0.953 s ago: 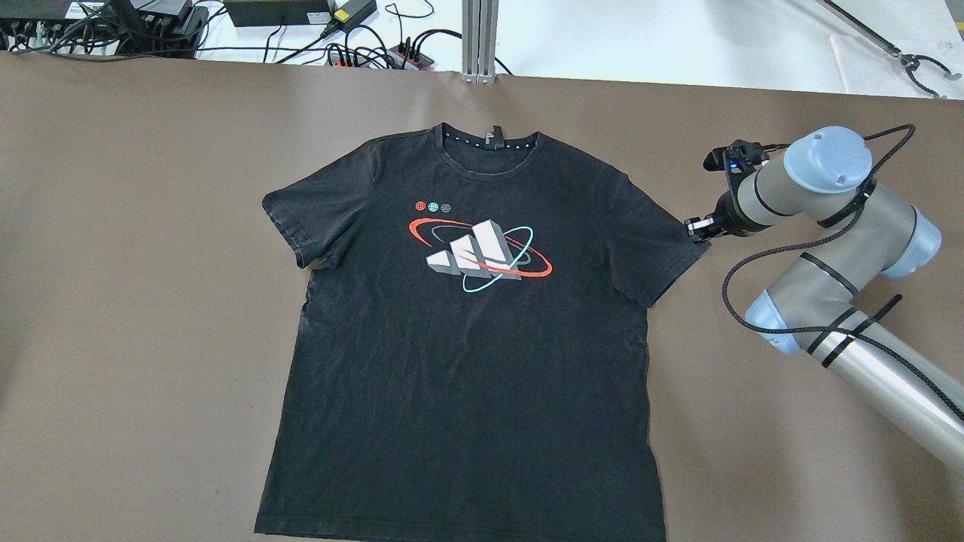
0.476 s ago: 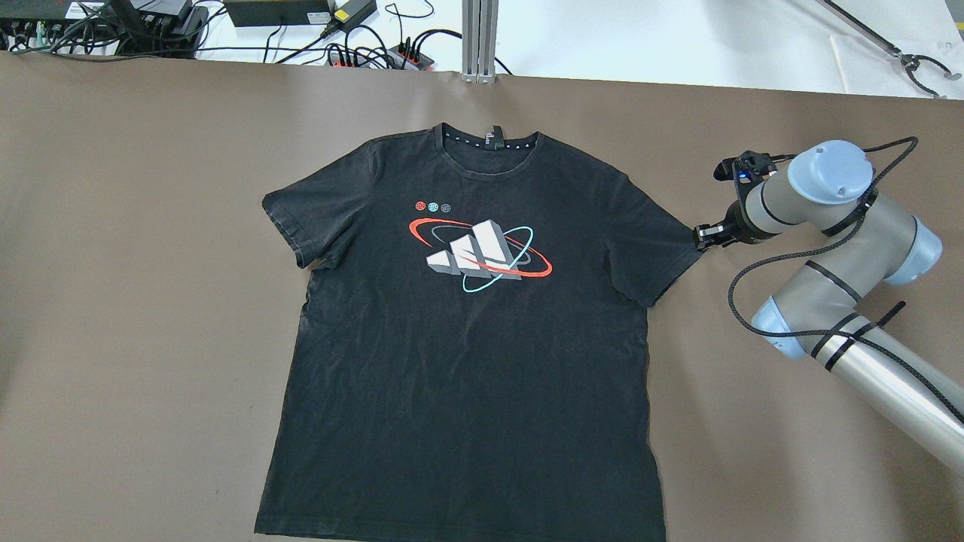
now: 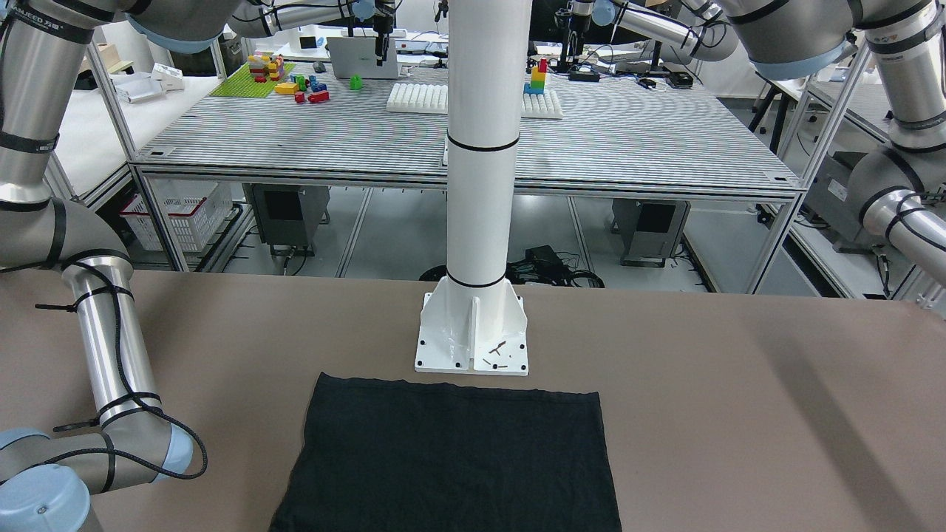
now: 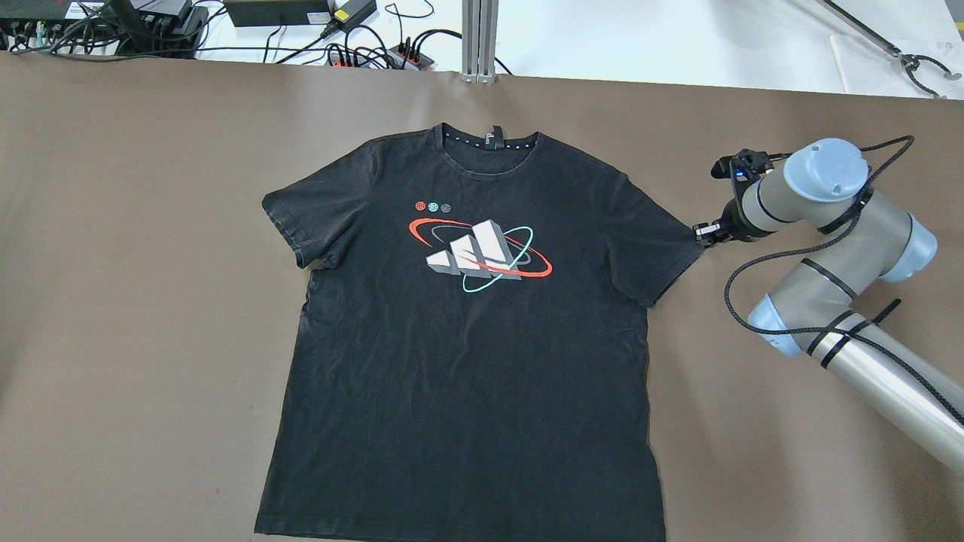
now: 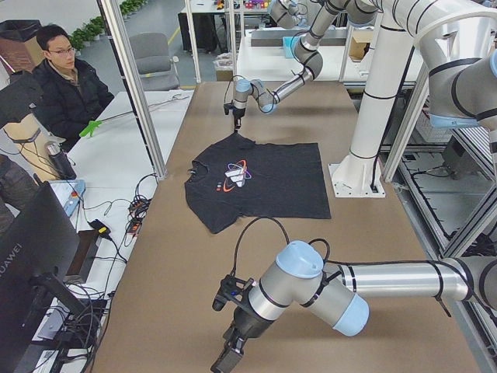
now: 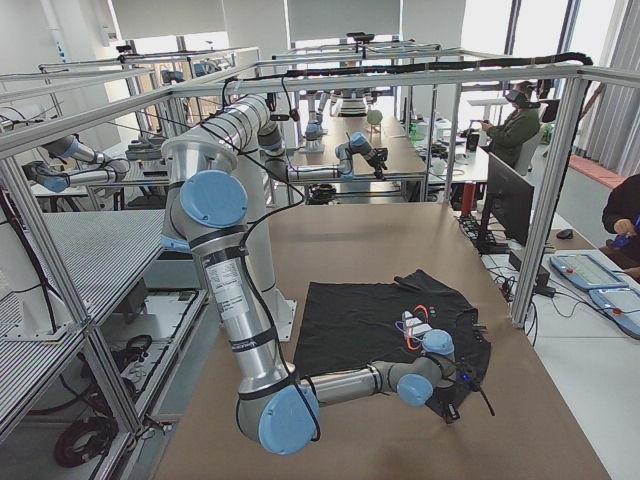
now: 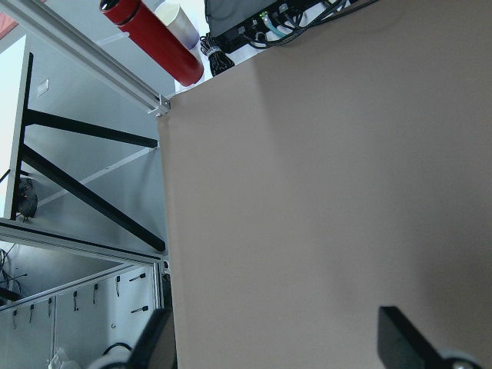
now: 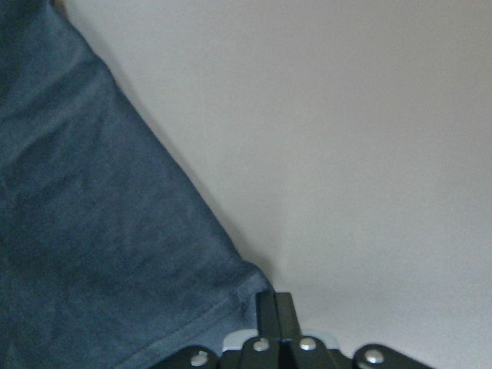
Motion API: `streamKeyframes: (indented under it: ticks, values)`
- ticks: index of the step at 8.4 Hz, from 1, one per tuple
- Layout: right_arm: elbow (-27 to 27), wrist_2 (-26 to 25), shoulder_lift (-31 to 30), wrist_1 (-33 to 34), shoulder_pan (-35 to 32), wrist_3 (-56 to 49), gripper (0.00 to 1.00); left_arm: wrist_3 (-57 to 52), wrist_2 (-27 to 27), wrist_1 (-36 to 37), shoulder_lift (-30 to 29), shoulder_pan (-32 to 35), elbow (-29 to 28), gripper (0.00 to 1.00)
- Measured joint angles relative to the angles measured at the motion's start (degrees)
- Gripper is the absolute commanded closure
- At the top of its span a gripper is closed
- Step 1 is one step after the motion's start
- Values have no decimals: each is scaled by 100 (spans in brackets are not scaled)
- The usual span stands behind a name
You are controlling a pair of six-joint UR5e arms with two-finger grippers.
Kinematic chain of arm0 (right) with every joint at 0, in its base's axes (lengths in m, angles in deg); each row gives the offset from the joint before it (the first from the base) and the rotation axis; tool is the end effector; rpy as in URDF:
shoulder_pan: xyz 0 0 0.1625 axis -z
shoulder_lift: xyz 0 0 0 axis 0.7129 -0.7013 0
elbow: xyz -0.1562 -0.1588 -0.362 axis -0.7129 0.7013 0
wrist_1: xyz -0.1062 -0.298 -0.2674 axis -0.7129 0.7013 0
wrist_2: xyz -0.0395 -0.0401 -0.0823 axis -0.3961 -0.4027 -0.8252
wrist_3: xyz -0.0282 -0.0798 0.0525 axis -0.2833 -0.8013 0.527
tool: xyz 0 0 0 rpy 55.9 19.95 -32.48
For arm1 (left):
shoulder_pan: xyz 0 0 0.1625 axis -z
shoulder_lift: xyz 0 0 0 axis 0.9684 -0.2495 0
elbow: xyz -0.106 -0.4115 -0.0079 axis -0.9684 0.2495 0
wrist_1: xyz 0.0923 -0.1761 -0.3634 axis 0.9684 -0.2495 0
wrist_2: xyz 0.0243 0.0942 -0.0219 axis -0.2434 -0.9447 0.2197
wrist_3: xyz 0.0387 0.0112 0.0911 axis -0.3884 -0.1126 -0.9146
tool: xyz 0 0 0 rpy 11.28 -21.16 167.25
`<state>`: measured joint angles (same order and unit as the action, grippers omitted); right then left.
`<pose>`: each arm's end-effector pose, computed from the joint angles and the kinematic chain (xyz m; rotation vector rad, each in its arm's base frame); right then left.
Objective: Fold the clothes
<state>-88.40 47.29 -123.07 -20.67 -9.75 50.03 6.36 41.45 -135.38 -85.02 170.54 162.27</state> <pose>-0.3281 -0.6290 0.4906 0.2999 -0.7799 -0.0769 -0.1391 -0.4722 0.6075 0.6240 0.3305 0.0258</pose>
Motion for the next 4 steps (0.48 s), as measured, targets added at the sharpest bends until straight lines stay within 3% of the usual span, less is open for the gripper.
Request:
streamKeyframes:
  ticks: [4]
  values:
    - [-301,72,101,88,-5,101,100,0,1,-175,175,-6,1,7]
